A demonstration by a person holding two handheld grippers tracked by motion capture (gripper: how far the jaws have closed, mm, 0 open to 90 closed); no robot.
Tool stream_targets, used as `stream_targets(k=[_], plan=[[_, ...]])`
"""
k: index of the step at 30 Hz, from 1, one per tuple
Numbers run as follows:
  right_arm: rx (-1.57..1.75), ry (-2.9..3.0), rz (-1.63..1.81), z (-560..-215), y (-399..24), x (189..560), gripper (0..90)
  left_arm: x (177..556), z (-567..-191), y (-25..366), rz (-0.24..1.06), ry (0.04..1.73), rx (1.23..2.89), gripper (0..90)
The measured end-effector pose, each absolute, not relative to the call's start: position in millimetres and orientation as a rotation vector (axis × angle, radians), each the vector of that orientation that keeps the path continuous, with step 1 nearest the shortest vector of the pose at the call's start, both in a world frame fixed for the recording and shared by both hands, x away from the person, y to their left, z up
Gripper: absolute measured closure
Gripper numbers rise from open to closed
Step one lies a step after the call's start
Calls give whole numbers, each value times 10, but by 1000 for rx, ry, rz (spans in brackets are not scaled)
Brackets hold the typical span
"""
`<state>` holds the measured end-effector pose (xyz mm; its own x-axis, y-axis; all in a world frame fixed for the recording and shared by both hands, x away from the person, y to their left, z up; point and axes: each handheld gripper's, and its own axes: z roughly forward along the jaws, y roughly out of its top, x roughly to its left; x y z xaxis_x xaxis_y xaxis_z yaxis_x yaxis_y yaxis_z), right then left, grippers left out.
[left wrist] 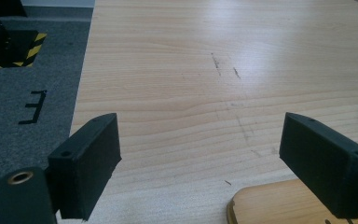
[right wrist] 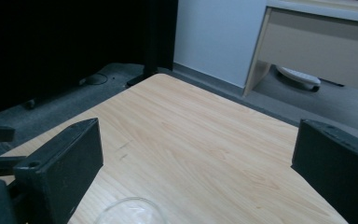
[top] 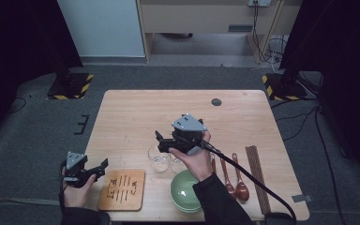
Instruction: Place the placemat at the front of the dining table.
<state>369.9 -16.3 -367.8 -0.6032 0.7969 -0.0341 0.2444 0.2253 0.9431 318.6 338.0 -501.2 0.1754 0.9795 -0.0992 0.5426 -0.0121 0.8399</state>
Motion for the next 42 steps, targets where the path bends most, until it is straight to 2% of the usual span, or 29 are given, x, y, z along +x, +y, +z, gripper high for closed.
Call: stream_targets(k=[26, 42], plan=[[910, 2064, 1472, -3840, 575, 3436, 22, 3135, -5028, 3420, 678, 1453, 1674, 116], [954, 2174, 1474, -4282, 863, 3236, 23, 3127, -5084, 3314, 648, 1433, 1720, 111]])
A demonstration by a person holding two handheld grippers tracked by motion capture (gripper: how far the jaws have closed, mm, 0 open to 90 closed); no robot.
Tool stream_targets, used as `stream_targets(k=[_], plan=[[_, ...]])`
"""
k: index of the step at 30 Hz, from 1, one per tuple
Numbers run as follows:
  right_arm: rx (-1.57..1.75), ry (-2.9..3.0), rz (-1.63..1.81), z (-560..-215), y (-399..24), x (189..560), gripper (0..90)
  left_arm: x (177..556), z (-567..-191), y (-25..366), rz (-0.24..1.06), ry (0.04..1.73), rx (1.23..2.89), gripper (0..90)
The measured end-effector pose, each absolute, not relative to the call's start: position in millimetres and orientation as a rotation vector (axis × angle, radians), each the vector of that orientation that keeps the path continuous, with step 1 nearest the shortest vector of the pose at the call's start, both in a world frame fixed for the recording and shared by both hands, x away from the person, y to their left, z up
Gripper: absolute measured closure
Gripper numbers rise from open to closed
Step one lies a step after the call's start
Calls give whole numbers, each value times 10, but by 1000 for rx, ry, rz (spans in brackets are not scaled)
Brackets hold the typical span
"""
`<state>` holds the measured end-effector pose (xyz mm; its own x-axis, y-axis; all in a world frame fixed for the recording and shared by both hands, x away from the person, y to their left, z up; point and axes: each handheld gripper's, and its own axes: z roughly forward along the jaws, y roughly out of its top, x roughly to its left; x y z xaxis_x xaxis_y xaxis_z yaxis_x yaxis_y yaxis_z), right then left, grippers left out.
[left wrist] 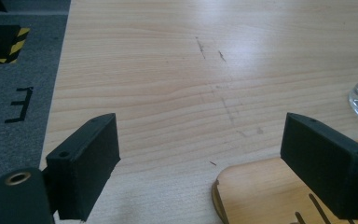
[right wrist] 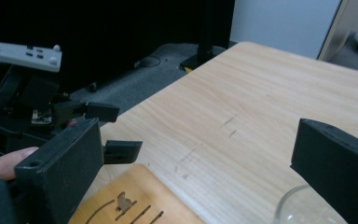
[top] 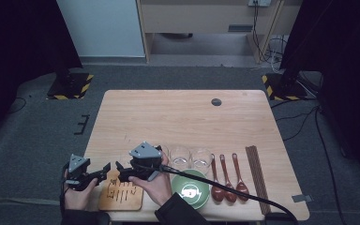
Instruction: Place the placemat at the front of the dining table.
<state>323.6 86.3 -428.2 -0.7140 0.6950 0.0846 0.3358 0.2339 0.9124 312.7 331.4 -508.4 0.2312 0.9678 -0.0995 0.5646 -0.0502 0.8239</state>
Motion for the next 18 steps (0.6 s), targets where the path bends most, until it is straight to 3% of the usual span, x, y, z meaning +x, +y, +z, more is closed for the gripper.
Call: stream_targets(k=[18], plan=[[957, 2301, 1401, -4688, 1021, 3012, 22, 3119, -5157, 3224, 583, 1417, 1763, 97]])
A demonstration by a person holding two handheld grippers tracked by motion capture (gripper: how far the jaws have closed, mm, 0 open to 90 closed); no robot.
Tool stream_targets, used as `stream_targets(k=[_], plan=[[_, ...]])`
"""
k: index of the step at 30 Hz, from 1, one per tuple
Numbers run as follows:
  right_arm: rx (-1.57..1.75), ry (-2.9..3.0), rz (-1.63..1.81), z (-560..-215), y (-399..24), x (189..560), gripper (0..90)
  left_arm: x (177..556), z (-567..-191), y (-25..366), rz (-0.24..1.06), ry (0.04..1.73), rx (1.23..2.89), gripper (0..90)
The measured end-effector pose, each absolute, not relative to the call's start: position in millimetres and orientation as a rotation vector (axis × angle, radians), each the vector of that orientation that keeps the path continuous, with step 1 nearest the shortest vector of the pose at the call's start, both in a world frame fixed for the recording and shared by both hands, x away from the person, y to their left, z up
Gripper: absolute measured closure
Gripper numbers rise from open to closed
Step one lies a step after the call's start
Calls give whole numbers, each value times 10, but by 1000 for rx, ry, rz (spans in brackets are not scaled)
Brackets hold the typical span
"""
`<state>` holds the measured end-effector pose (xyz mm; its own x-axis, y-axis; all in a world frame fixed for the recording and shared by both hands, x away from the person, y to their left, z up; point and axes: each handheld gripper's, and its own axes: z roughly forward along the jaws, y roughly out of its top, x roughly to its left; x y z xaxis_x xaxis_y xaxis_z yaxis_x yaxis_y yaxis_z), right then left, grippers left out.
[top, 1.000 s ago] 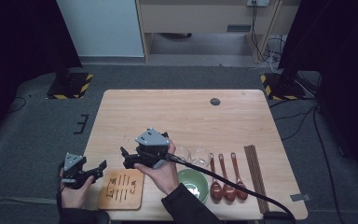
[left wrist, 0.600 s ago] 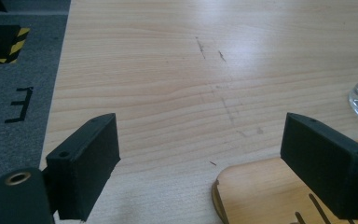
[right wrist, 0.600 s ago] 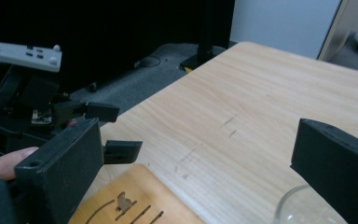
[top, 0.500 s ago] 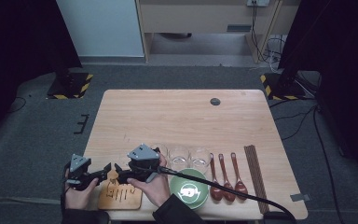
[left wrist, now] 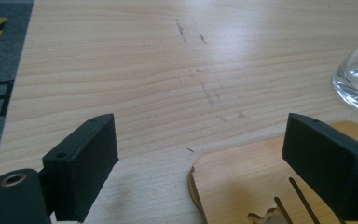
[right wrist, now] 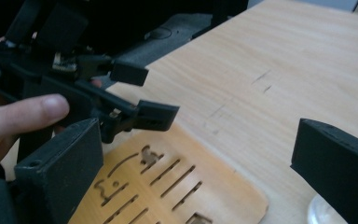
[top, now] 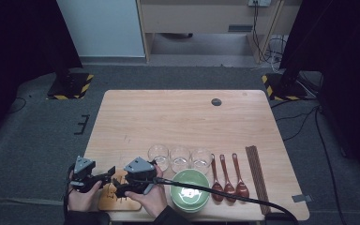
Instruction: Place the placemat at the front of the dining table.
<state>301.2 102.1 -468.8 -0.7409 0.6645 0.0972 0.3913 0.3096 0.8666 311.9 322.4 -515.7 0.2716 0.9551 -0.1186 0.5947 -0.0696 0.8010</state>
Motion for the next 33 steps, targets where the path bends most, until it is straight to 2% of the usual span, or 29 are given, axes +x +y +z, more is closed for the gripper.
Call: stream_targets(k=[12, 33], plan=[[966, 2382, 1314, -4958, 1075, 2933, 24, 3147, -5227, 3121, 507, 1400, 1809, 75], [999, 2454, 1169, -5213, 1103, 2967, 17, 3185, -5323, 2982, 477, 1386, 1910, 42]])
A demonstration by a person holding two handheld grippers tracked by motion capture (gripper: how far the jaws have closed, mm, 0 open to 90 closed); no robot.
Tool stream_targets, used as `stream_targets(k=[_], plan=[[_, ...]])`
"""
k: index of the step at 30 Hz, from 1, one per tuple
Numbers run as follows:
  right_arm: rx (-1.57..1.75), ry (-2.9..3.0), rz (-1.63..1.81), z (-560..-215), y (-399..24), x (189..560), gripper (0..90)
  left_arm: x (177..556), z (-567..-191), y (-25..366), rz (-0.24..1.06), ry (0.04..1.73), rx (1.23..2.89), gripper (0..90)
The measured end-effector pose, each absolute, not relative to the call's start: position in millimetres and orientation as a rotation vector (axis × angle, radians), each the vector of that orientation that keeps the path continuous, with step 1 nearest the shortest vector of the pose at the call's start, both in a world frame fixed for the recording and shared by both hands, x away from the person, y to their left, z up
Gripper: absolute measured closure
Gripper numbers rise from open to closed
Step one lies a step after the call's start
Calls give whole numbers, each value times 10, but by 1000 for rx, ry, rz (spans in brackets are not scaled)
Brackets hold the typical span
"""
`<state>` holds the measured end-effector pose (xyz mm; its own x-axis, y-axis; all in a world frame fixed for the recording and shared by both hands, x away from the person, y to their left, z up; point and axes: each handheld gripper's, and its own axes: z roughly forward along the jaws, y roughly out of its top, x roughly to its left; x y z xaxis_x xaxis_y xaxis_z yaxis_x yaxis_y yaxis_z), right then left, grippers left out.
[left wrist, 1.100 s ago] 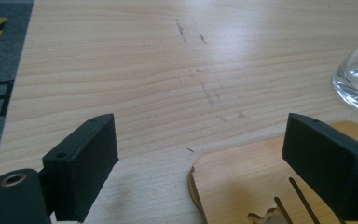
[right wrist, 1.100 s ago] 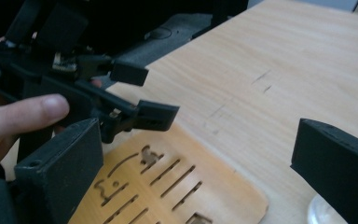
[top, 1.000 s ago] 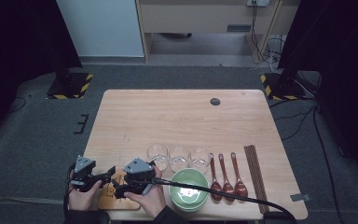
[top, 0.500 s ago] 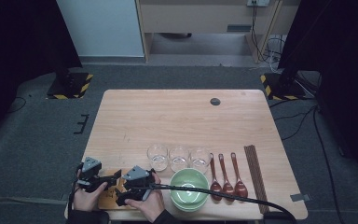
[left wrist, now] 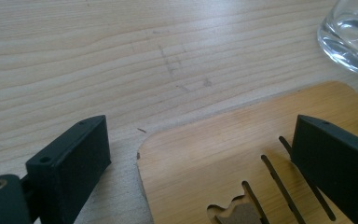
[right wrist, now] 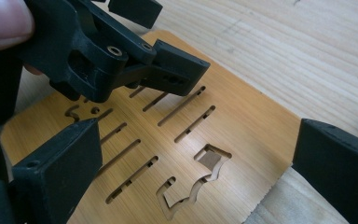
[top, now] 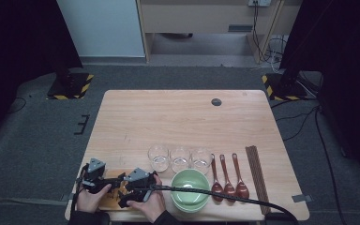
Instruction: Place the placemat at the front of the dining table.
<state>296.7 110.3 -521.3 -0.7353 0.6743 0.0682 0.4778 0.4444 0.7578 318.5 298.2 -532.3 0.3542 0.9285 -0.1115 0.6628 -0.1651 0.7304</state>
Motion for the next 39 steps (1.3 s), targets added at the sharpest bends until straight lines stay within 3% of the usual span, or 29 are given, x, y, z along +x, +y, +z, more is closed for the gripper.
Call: stream_targets(k=[39], plan=[[1176, 2386, 1116, -5384, 1193, 3230, 5, 3370, -5361, 2993, 479, 1393, 1904, 25]])
